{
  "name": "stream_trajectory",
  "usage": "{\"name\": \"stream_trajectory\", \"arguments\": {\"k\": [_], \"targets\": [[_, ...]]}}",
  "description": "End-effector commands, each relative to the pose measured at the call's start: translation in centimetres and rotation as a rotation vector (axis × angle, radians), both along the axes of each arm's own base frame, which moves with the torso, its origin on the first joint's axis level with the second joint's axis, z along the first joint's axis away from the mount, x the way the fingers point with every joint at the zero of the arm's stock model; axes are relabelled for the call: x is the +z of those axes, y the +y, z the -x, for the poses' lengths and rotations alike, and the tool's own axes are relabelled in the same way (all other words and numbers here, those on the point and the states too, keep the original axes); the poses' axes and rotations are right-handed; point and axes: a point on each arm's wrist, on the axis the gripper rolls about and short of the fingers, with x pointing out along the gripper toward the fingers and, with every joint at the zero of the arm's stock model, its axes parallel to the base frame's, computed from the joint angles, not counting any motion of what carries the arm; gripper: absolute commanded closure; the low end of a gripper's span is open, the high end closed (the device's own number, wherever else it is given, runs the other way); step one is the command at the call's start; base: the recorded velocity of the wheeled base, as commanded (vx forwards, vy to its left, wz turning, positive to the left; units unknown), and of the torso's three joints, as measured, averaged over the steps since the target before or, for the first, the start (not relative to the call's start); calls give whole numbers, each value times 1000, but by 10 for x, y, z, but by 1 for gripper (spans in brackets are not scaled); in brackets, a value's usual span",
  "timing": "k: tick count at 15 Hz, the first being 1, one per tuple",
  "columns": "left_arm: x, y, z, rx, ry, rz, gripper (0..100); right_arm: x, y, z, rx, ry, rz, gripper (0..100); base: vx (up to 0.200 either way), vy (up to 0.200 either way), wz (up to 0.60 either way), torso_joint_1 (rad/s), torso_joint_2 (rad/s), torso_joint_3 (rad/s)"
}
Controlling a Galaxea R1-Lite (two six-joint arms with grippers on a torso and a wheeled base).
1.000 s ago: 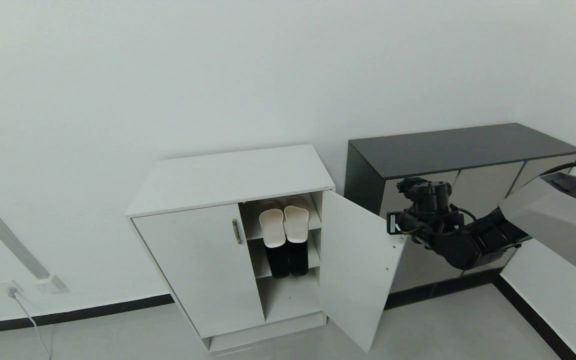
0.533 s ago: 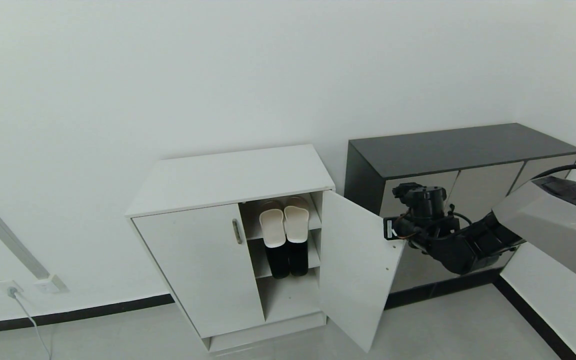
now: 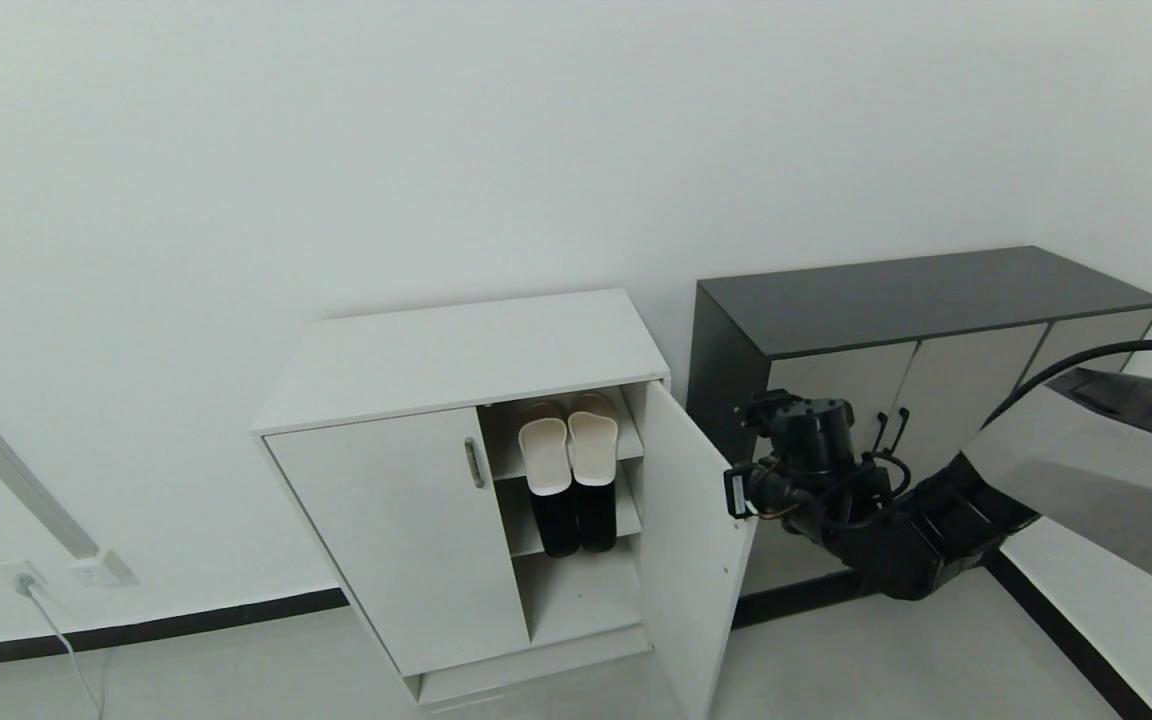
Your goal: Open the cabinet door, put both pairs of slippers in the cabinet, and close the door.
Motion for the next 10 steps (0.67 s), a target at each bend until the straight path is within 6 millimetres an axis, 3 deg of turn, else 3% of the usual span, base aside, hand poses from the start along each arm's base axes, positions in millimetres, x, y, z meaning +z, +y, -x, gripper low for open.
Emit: {"name": "stream_trajectory", "arguments": {"k": [1, 4, 10], "targets": [[0, 0, 0, 0, 1, 1, 100, 11, 15, 21, 57, -11, -10, 100, 0, 0, 0, 0, 0, 0], [0, 0, 0, 0, 1, 2, 100, 17, 25, 38, 105, -37, -25, 100, 0, 0, 0, 0, 0, 0], [0, 0, 0, 0, 1, 2, 100, 23, 23, 45, 120, -65, -37, 100, 0, 0, 0, 0, 0, 0]]}}
